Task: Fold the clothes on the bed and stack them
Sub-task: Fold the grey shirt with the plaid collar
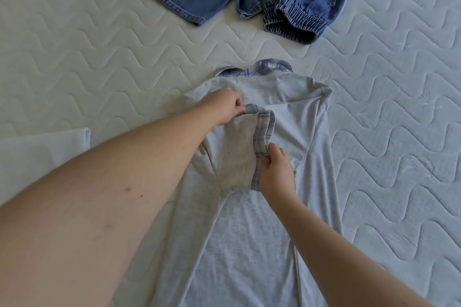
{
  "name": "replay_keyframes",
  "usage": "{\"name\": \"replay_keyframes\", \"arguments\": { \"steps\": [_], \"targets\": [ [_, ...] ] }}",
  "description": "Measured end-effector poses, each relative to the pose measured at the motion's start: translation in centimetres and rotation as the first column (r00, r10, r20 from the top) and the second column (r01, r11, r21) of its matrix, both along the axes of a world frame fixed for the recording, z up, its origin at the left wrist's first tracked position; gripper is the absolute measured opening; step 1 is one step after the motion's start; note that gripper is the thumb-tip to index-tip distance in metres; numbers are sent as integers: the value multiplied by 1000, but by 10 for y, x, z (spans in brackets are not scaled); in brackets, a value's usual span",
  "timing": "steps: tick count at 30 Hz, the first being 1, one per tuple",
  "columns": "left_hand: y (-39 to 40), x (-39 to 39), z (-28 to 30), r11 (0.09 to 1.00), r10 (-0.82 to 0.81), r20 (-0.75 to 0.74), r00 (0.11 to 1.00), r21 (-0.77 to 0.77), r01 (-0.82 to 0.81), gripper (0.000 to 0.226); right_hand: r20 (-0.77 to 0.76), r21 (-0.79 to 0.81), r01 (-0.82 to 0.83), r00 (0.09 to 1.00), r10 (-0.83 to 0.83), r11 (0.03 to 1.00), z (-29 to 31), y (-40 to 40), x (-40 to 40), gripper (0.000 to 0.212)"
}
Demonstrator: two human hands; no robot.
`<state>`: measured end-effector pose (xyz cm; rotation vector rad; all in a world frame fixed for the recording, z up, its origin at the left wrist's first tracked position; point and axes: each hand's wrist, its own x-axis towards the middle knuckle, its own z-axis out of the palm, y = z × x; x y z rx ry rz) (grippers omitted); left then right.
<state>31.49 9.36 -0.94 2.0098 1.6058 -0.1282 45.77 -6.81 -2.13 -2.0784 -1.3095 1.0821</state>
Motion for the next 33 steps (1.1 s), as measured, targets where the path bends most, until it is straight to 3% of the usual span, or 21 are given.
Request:
{"name": "replay_keyframes", "arguments": {
  "steps": [2, 5, 8, 10, 12, 14, 16, 21, 26, 30, 33],
  "targets": [
    [1, -6, 1, 988, -115, -123, 986, -114, 101, 39, -113, -43, 52, 992, -56, 998, -1, 5, 1, 6],
    [4, -15, 4, 961, -245, -293, 924, -202, 191, 55, -295, -99, 146, 940, -169, 984, 2, 17, 0, 20],
    [11, -26, 12, 931, -347, -436, 830, -268, 248, 48, -282, -79, 127, 949, -145, 989, 4, 31, -6, 25],
    [17, -36, 20, 915, -400, -539, 741, -290, 283, 37, -277, -61, 126, 951, -138, 990, 3, 42, -10, 12],
    [25, -47, 29, 899, -437, -641, 630, -317, 302, 31, -274, -58, 135, 950, -146, 989, 2, 49, -11, 22],
    [33, -56, 36, 887, -461, -700, 545, -344, 308, 30, -295, -52, 138, 944, -147, 989, 0, 52, -8, 24],
    [43, -63, 42, 884, -467, -720, 514, -363, 295, 32, -306, -54, 144, 939, -153, 988, -3, 53, -5, 22],
    [63, -69, 55, 919, -387, -743, 546, -265, 291, 25, -295, 20, 142, 947, -130, 990, -1, 60, 1, 18],
    [62, -69, 36, 938, -323, -738, 592, -170, 301, 28, -287, 96, 54, 958, -25, 994, 1, 60, 4, 46],
    [51, -76, 14, 961, -241, -680, 693, -69, 267, 29, -287, 79, -17, 957, 39, 997, -7, 59, 9, 64],
    [41, -84, 4, 968, -201, -555, 807, 13, 250, 38, -246, 49, 36, 969, -23, 998, -10, 60, 9, 63]
  ]
}}
